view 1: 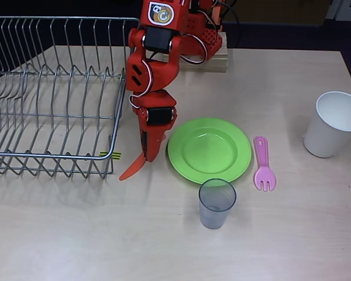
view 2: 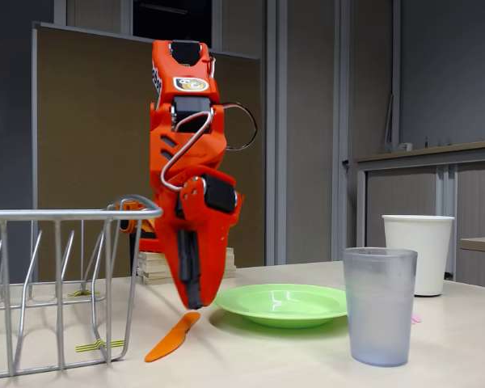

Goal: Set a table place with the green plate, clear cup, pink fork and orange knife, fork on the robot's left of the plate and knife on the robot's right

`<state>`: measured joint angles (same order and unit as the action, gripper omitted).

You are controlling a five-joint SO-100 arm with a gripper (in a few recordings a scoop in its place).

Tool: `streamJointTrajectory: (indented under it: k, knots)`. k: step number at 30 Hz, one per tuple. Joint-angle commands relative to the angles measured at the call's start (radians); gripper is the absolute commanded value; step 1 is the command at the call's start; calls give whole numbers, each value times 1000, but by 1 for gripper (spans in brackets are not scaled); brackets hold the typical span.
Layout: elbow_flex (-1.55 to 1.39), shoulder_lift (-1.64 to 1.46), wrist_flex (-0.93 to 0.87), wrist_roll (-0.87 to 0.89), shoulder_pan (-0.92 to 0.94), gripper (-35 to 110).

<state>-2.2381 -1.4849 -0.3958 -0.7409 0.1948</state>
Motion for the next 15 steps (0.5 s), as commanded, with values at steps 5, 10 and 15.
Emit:
streamJointTrajectory:
  k: [5,10,15]
  knots:
    - [64,25,-48,20,97,0]
    - [103,121,-48,61,129,0]
    - [150,207,-34,61,135,0]
